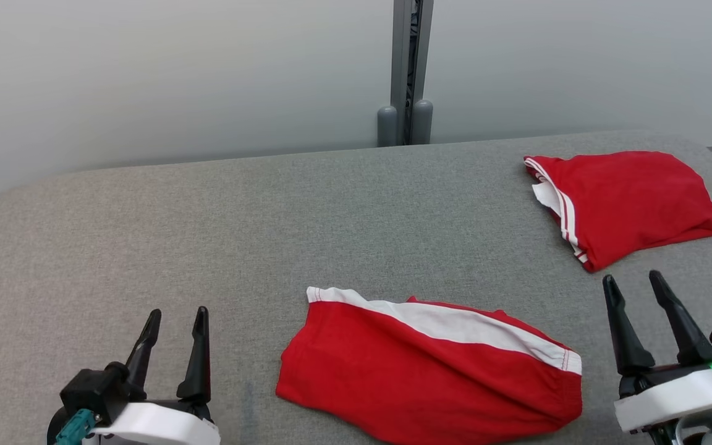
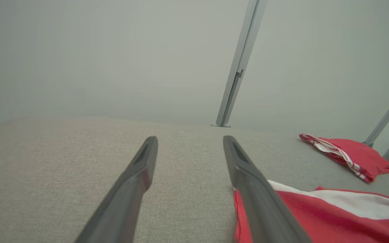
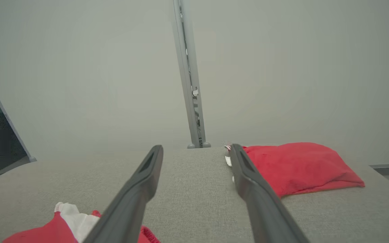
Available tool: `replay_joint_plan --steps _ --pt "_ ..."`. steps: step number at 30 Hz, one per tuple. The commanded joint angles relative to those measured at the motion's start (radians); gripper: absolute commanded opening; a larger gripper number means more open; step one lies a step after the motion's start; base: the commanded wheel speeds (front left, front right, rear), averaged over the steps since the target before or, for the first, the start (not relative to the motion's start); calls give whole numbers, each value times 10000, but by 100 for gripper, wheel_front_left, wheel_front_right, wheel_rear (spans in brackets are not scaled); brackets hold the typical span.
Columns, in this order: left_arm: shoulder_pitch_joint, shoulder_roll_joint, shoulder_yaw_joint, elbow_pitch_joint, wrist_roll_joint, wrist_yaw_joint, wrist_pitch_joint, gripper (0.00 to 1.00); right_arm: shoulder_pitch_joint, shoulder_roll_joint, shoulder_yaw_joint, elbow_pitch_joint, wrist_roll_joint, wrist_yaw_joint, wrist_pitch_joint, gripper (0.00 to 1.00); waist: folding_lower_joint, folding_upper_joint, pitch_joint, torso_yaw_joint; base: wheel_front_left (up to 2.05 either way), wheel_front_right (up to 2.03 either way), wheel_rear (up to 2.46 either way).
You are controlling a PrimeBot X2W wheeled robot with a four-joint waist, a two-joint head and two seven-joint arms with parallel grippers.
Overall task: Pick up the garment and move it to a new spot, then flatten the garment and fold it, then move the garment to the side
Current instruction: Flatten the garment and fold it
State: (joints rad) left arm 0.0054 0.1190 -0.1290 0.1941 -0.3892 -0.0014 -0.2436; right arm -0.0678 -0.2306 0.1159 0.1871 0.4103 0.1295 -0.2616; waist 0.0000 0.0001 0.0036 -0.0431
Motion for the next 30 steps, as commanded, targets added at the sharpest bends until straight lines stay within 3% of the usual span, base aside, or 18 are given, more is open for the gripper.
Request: replay_joint_plan --steps 1,9,16,22,30 --pt "-251 130 10 -1 -95 -72 88 100 135 -104 109 144 158 26 -45 100 0 -1 18 -52 0 0 0" --pt "-689 468 -284 201 -587 -521 1771 100 140 -643 805 863 1413 29 563 100 0 -1 371 -539 0 0 0" --pt "-1597 738 -758 570 -1012 -897 3456 100 35 -868 1997 658 3638 26 1810 100 0 -1 1205 -824 0 0 0" --pt "-2481 901 -1099 998 -1106 -1064 4102 100 -321 -1222 3084 272 4975 26 2172 100 0 -1 1831 -967 0 0 0" --pt "-3441 778 -1695 1865 -1559 -1237 4576 100 -749 -1802 4109 -27 5868 26 1766 100 0 -1 2248 -1149 0 0 0"
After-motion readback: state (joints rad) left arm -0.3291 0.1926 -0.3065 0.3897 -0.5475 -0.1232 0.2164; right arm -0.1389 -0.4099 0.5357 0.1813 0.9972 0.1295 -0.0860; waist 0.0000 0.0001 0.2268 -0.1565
